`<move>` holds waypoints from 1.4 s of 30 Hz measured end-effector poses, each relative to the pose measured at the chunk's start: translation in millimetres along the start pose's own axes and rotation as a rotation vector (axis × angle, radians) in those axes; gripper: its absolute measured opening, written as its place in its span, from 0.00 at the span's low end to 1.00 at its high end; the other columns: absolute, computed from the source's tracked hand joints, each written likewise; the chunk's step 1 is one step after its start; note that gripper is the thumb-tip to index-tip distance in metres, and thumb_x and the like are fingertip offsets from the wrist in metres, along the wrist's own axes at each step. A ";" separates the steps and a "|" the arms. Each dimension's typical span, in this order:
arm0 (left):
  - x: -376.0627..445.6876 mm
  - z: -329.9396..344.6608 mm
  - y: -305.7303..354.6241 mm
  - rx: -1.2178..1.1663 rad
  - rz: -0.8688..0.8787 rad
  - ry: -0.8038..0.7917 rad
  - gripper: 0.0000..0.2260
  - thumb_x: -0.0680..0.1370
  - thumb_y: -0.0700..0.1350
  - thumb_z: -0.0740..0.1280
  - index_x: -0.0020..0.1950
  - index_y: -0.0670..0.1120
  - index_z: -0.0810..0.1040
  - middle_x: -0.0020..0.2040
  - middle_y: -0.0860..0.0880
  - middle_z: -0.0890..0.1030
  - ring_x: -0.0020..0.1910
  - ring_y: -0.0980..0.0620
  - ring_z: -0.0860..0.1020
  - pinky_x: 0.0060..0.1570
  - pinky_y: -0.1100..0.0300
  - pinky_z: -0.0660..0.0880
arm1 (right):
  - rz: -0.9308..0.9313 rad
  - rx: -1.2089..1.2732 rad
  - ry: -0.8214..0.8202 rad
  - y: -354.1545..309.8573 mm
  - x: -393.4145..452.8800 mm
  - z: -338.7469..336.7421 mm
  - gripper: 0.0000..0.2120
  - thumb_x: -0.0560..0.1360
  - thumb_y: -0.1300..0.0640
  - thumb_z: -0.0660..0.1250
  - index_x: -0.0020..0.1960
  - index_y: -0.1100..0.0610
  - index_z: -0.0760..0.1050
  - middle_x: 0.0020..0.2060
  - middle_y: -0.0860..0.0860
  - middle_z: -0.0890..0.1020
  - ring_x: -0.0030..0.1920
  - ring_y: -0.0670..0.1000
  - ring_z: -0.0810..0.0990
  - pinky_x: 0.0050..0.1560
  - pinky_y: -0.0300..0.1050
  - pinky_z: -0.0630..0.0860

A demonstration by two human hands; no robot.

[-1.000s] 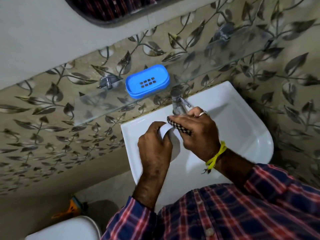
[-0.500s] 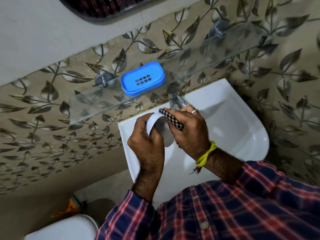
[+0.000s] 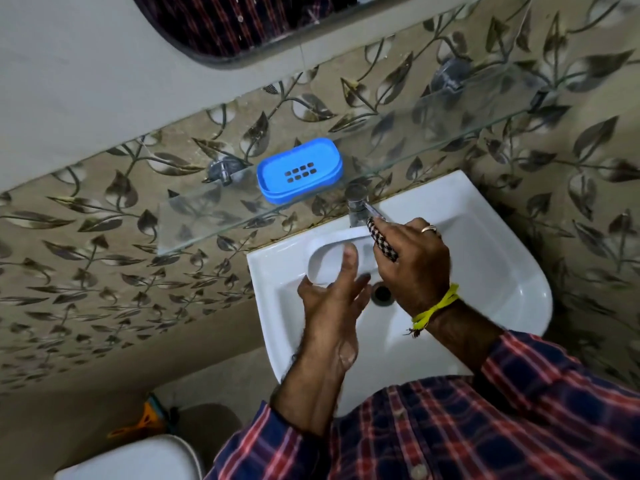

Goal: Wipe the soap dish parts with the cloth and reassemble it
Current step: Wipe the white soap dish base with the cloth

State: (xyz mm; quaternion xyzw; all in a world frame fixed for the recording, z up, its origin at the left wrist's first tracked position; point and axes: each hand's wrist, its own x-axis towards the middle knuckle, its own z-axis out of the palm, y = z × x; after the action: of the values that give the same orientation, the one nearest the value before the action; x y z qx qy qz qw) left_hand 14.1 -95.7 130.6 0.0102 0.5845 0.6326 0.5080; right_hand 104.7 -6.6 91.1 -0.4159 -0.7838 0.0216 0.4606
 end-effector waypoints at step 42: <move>28.2 -13.6 17.7 -0.192 -0.113 -0.358 0.30 0.80 0.65 0.50 0.54 0.46 0.84 0.45 0.44 0.85 0.43 0.49 0.85 0.47 0.57 0.81 | -0.267 0.297 -0.430 -46.1 -9.0 -42.6 0.14 0.71 0.65 0.68 0.54 0.55 0.84 0.48 0.51 0.83 0.45 0.58 0.80 0.44 0.49 0.77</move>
State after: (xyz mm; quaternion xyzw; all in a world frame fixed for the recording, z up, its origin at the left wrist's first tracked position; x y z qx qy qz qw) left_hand -19.0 -83.6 123.2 0.0411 0.4216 0.6442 0.6368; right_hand 109.2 -57.6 128.4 -0.2232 -0.8995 0.1628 0.3386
